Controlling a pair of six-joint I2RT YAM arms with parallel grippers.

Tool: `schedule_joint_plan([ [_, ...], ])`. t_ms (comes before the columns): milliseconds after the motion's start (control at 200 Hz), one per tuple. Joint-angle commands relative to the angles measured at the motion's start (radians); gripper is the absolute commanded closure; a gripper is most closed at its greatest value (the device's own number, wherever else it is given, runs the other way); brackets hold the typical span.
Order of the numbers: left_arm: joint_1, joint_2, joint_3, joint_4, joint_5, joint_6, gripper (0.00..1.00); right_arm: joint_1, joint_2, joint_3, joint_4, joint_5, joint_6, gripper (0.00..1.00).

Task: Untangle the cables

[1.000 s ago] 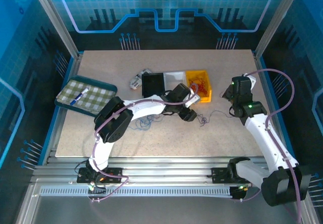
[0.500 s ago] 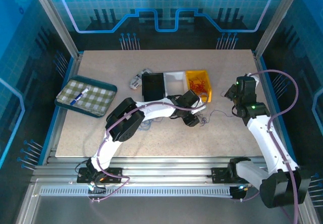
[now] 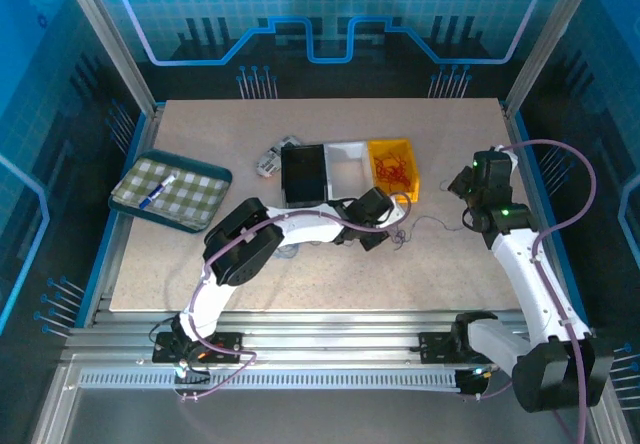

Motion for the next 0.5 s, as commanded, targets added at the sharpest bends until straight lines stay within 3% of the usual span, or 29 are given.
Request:
schedule_joint_plan([
  [0,0.062,-0.076,-0.153,-0.050,-0.175,-0.148,1.00,-0.025,-0.018,-0.011,0.016,0.016,0.003,0.98],
  [255,0.229,-0.330,-0.453,-0.008,-0.118,-0.436,1.00,-0.092,-0.022,-0.008,-0.022,0.115,-0.049,0.98],
  [490,0.350,-0.432,-0.601,-0.053,-0.184,-0.644,1.00,-0.265,-0.058,-0.011,-0.039,0.156,-0.102,0.99],
])
